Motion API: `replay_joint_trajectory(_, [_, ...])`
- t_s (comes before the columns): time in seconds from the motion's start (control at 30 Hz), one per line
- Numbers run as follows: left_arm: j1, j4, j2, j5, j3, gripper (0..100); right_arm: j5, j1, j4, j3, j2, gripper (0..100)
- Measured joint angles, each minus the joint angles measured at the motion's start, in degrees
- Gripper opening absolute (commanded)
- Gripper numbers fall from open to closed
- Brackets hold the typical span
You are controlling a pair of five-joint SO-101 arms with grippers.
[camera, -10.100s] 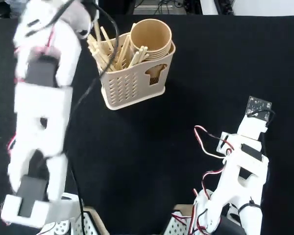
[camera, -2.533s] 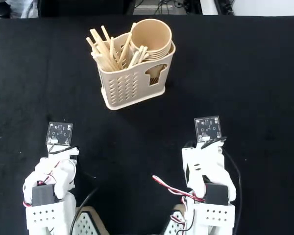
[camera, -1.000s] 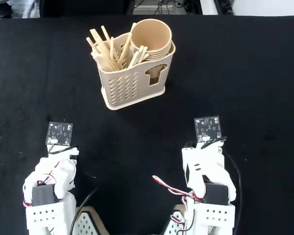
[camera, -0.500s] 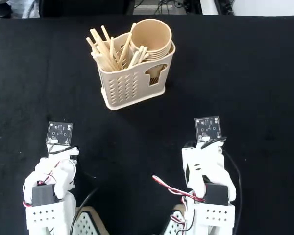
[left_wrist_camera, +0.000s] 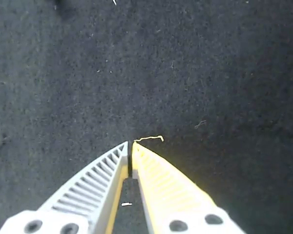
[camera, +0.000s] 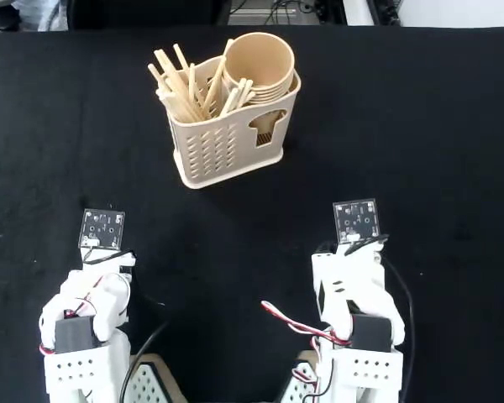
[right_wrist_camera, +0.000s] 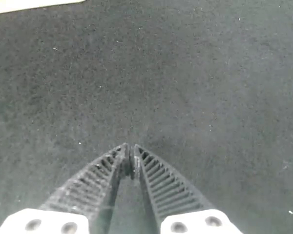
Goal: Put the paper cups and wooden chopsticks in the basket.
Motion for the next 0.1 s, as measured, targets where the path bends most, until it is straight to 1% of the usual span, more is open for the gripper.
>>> replay_joint_trajectory(0.1, [0.0, 0.0, 0.0, 0.0, 0.0, 3, 0.0, 0.0, 0.0, 0.0, 0.0, 1.5])
